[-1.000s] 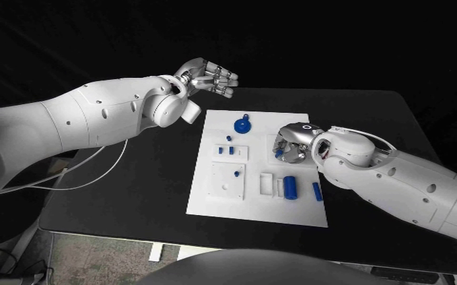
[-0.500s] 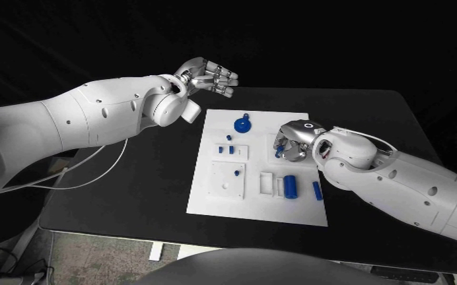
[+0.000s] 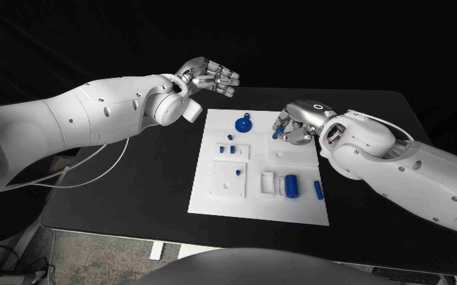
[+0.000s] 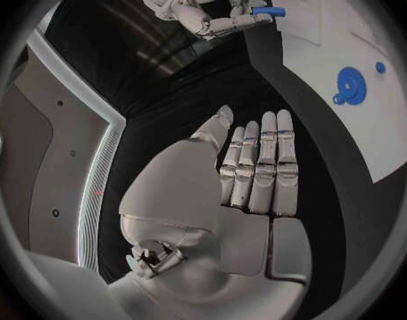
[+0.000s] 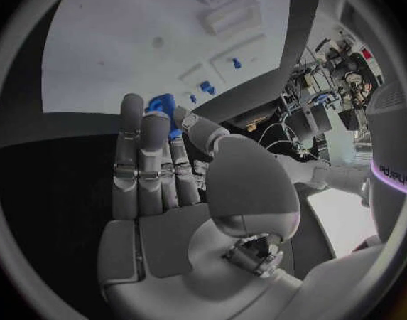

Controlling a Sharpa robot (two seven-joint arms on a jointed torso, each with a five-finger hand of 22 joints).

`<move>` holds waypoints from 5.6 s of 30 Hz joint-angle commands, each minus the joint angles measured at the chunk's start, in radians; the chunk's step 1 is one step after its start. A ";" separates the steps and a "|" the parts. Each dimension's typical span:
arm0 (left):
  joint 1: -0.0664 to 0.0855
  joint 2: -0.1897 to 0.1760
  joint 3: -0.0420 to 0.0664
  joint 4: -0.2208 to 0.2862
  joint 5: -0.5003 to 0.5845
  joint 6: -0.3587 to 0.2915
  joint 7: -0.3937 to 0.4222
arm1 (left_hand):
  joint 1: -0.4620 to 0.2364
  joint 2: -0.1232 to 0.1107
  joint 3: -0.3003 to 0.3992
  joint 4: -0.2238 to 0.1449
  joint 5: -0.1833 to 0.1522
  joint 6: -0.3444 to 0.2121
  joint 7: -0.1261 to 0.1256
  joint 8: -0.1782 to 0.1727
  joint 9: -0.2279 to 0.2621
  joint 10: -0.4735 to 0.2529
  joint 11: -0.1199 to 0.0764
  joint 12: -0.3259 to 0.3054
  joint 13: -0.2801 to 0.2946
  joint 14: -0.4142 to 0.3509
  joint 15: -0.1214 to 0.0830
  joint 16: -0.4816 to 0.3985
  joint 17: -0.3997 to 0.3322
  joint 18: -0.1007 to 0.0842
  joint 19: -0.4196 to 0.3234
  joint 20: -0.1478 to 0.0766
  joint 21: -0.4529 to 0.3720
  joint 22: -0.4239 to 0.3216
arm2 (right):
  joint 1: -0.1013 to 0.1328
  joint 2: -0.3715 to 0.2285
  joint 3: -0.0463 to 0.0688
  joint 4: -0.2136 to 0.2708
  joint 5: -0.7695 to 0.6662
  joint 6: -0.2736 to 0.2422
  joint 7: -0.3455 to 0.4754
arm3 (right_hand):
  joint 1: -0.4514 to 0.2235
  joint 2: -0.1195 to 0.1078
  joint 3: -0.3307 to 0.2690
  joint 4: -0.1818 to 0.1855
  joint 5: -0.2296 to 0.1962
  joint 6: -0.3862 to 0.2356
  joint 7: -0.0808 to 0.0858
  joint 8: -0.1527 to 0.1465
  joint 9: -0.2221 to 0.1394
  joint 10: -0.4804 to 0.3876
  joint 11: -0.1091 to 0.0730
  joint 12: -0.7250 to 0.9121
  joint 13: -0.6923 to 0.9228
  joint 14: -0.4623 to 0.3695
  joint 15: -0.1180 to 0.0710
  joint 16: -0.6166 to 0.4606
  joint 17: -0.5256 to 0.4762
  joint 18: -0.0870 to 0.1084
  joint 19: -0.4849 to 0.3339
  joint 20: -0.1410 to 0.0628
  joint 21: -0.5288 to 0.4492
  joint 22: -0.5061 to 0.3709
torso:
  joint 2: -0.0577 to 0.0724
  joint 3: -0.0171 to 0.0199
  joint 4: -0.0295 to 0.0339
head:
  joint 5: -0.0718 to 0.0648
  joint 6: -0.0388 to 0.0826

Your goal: Assemble the parts on the task board

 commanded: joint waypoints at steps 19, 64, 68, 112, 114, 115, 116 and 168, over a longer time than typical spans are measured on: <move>0.001 0.017 0.001 -0.007 0.005 -0.001 0.013 | 0.004 0.003 0.003 0.003 0.004 0.004 0.000 0.000 -0.001 0.005 0.000 -0.001 -0.001 0.005 -0.002 -0.002 -0.001 -0.011 -0.007 0.000 0.006 0.002 | -0.004 0.177 -0.094 0.015 -0.008 0.018 0.028 | 0.000 0.013 -0.006 -0.013 0.020 0.018 -0.011 0.004 0.006 0.025 -0.015 0.001 0.000 0.002 -0.007 -0.006 0.002 0.013 0.005 -0.006 -0.018 0.014 | 0.000 -0.0012 0.0026 | 0.055 -0.014; 0.001 0.029 0.000 -0.013 0.007 0.001 0.008 | 0.001 0.002 0.003 0.010 0.004 -0.004 0.002 -0.001 -0.001 0.004 0.001 -0.001 -0.001 0.005 -0.001 -0.002 -0.001 -0.011 -0.007 0.000 0.006 0.001 | -0.033 0.247 -0.210 -0.026 -0.096 0.097 0.005 | -0.008 0.020 -0.010 -0.028 0.027 0.020 -0.012 0.004 0.006 0.027 -0.016 0.002 0.001 0.003 -0.008 -0.006 0.003 0.013 0.011 -0.007 -0.029 0.032 | 0.001 0.0014 -0.0003 | 0.081 -0.029; 0.001 0.029 0.000 -0.013 0.007 0.002 0.008 | 0.001 0.002 0.002 0.011 0.004 -0.007 0.003 -0.001 -0.001 0.004 0.001 -0.001 -0.001 0.005 -0.001 -0.002 -0.001 -0.011 -0.007 0.001 0.006 0.000 | -0.033 0.248 -0.213 -0.029 -0.097 0.101 0.005 | -0.008 0.020 -0.010 -0.028 0.027 0.020 -0.012 0.004 0.006 0.027 -0.016 0.002 0.001 0.003 -0.008 -0.006 0.003 0.013 0.011 -0.007 -0.029 0.032 | 0.000 0.0014 0.0001 | 0.082 -0.028; 0.000 0.029 0.000 -0.015 0.007 0.012 0.004 | 0.001 0.002 0.001 0.016 0.004 -0.011 0.004 -0.001 -0.001 0.003 0.002 0.000 -0.001 0.004 -0.001 -0.002 -0.001 -0.011 -0.006 0.001 0.004 -0.004 | -0.042 0.250 -0.233 -0.034 -0.109 0.023 0.013 | -0.010 0.021 -0.009 -0.032 0.028 0.023 -0.013 0.004 0.007 0.030 -0.017 0.002 0.000 0.003 -0.009 -0.007 0.004 0.013 0.012 -0.007 -0.036 0.048 | 0.000 0.0010 0.0001 | 0.090 -0.032; 0.000 0.029 0.000 -0.015 0.007 0.013 0.003 | 0.001 0.002 0.001 0.016 0.004 -0.011 0.004 -0.001 -0.001 0.003 0.002 0.000 -0.001 0.004 -0.001 -0.002 -0.001 -0.011 -0.006 0.001 0.004 -0.004 | -0.042 0.250 -0.233 -0.034 -0.109 0.023 0.013 | -0.010 0.021 -0.009 -0.032 0.028 0.023 -0.013 0.004 0.007 0.030 -0.017 0.002 0.000 0.003 -0.009 -0.007 0.004 0.013 0.012 -0.007 -0.036 0.048 | 0.000 0.0010 0.0002 | 0.089 -0.032; 0.000 0.029 0.000 -0.015 0.007 0.014 0.003 | 0.001 0.002 0.001 0.016 0.004 -0.011 0.004 -0.001 -0.001 0.003 0.002 0.000 -0.001 0.004 -0.001 -0.002 -0.001 -0.011 -0.006 0.001 0.004 -0.004 | -0.043 0.249 -0.233 -0.033 -0.109 0.022 0.012 | -0.010 0.021 -0.009 -0.032 0.028 0.023 -0.013 0.004 0.007 0.030 -0.017 0.002 0.000 0.003 -0.009 -0.007 0.004 0.013 0.012 -0.007 -0.036 0.048 | 0.000 0.0010 0.0002 | 0.090 -0.032; 0.000 0.028 0.000 -0.015 0.007 0.014 0.003 | 0.001 0.002 0.001 0.016 0.004 -0.011 0.004 -0.001 -0.001 0.003 0.002 0.000 -0.001 0.004 -0.001 -0.002 -0.001 -0.011 -0.006 0.001 0.004 -0.004 | -0.043 0.249 -0.233 -0.033 -0.109 0.022 0.012 | -0.010 0.019 -0.007 -0.032 0.030 0.023 -0.013 0.004 0.006 0.030 -0.016 0.001 0.000 0.003 -0.009 -0.006 0.005 0.013 0.013 -0.008 -0.039 0.053 | 0.000 0.0010 0.0000 | 0.091 -0.032; 0.000 0.030 0.000 -0.018 0.007 0.020 -0.002 | 0.001 0.003 -0.001 0.019 0.003 -0.014 0.005 0.000 -0.001 0.001 0.002 0.000 -0.001 0.003 0.000 -0.001 -0.001 -0.010 -0.004 0.002 0.001 -0.011 | -0.043 0.272 -0.236 -0.045 -0.150 0.060 -0.010 | -0.019 -0.008 -0.189 -0.026 0.138 -0.018 -0.007 0.003 0.000 -0.032 -0.004 0.001 0.000 0.003 0.003 -0.010 0.003 0.010 0.019 0.005 -0.074 0.060 | 0.000 0.0008 -0.0001 | 0.086 -0.032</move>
